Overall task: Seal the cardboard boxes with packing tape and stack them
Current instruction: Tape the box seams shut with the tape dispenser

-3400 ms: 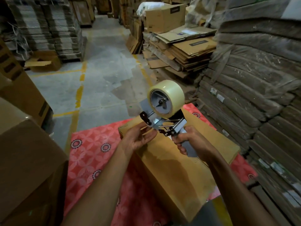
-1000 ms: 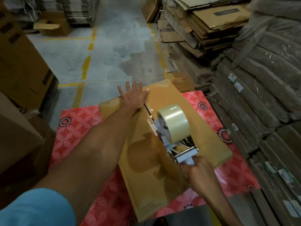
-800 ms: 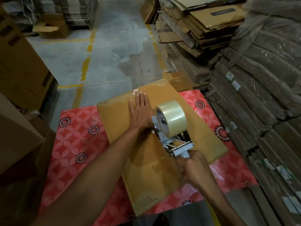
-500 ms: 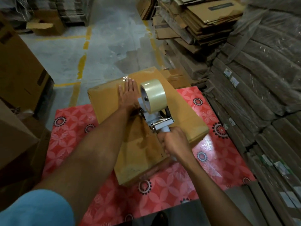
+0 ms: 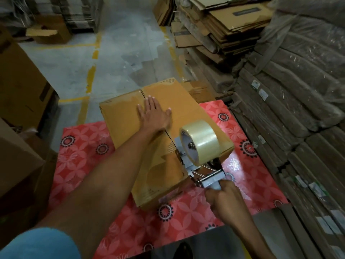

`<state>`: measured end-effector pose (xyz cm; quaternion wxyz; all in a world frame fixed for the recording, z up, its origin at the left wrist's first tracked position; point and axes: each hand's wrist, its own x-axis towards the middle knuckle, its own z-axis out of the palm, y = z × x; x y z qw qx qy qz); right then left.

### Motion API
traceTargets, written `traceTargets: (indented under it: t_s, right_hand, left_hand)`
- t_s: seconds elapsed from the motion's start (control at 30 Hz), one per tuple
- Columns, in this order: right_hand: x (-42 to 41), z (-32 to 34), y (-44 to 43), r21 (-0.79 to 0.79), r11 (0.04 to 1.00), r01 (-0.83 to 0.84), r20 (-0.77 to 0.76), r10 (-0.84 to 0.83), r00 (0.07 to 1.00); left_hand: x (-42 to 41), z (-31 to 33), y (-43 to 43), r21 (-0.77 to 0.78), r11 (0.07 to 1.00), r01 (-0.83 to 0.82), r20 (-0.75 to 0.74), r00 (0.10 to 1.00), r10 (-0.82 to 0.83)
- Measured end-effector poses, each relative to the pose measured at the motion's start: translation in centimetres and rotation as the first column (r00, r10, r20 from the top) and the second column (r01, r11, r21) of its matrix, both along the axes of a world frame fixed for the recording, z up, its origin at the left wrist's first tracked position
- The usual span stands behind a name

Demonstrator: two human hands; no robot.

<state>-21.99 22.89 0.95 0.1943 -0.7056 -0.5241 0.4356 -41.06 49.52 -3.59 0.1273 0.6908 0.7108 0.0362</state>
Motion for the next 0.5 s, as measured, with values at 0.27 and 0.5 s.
traceTargets:
  t_s: [0.27, 0.5]
  right_hand:
    - [-1.1, -0.2, 1.0, 0.014, 0.999, 0.039, -0.076, -0.038, 0.996]
    - [-2.3, 0.3, 4.6, 0.066, 0.998, -0.003, -0.053, 0.007, 0.999]
  left_hand:
    - [1.0, -2.2, -4.4, 0.032, 0.984, 0.174, -0.1, 0.98, -0.17]
    - [-0.7, -0.7, -1.4, -0.038, 0.983, 0.18, -0.187, 0.965, -0.184]
